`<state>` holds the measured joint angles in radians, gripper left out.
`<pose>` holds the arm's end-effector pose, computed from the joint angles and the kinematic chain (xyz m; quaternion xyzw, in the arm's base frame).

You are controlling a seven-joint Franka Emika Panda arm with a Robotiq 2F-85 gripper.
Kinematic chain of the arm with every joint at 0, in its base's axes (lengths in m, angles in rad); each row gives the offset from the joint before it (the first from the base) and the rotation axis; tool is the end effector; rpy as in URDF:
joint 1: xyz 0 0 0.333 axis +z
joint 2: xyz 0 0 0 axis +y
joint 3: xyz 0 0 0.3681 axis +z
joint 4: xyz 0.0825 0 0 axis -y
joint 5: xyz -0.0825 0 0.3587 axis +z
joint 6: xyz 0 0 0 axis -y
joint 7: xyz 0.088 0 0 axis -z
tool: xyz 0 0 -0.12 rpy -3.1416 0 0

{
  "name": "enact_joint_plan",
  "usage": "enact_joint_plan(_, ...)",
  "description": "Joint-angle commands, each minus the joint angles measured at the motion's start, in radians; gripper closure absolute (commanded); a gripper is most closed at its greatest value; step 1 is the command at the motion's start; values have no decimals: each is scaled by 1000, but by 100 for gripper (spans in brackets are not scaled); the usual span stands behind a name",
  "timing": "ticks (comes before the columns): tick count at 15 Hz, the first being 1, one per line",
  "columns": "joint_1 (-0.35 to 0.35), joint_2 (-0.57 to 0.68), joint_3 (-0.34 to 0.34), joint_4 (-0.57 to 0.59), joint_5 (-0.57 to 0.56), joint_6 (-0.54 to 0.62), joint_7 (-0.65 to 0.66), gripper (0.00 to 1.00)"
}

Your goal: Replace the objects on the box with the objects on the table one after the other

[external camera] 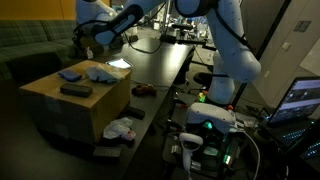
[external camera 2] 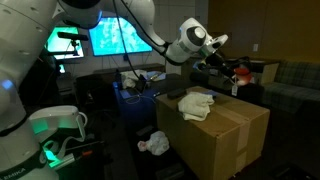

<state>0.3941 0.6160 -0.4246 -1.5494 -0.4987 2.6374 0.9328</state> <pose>0.7503 0.0593 0.4123 0.9101 -0.2060 0.3293 0.1441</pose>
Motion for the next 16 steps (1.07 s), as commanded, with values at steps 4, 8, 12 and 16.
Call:
enact_joint_plan(4,173,-362,-90,-339,-313,-61,302,96)
enact_joint_plan(8,272,-563,-70,-473,-467,-253,466,96)
enact_joint_plan(12,29,-781,306,-648,-513,-475,554,96)
enact_joint_plan(16,-73,-947,482,-823,-376,-561,540,96)
